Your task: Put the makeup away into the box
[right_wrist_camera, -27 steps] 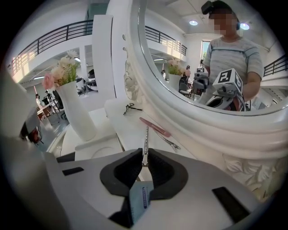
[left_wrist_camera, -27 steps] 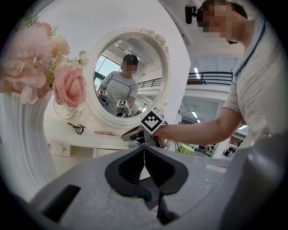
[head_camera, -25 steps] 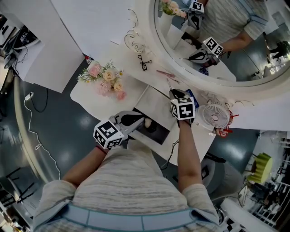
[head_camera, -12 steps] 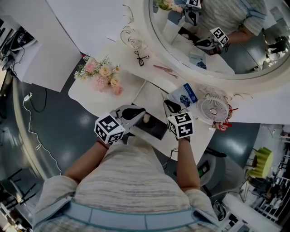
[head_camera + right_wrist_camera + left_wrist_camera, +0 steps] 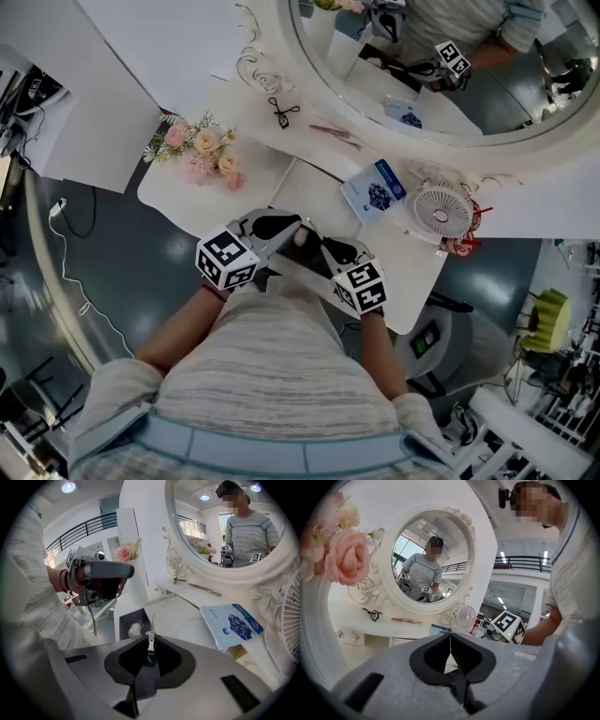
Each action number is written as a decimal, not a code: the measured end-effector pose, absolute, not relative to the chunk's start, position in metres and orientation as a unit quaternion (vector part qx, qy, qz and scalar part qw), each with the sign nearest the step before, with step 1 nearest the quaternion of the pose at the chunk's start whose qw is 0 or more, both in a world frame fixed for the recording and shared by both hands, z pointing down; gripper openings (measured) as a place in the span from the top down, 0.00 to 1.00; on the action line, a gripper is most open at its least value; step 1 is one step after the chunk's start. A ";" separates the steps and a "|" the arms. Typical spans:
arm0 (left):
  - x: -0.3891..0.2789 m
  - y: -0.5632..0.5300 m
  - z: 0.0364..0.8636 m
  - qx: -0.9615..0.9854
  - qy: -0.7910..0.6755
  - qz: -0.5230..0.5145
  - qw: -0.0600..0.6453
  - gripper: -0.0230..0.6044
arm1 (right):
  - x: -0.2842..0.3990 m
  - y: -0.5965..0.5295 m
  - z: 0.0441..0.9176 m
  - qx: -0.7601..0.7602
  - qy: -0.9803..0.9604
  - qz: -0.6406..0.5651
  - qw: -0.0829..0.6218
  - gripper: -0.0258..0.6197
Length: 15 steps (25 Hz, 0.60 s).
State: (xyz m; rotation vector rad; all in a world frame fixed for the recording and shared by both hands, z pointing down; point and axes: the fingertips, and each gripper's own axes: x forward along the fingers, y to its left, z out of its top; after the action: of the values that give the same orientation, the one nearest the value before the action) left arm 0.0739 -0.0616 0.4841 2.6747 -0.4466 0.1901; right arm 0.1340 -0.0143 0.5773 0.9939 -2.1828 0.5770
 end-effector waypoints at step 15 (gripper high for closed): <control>0.080 -0.057 0.486 0.963 -0.153 0.074 0.208 0.94 | 0.108 0.019 0.608 0.260 -0.864 0.192 0.386 0.90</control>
State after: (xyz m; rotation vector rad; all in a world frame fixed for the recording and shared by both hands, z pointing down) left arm 0.0796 -0.0567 0.4860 2.6806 -0.4270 0.2056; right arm 0.1076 0.0192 0.6075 0.6617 -2.2004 0.4878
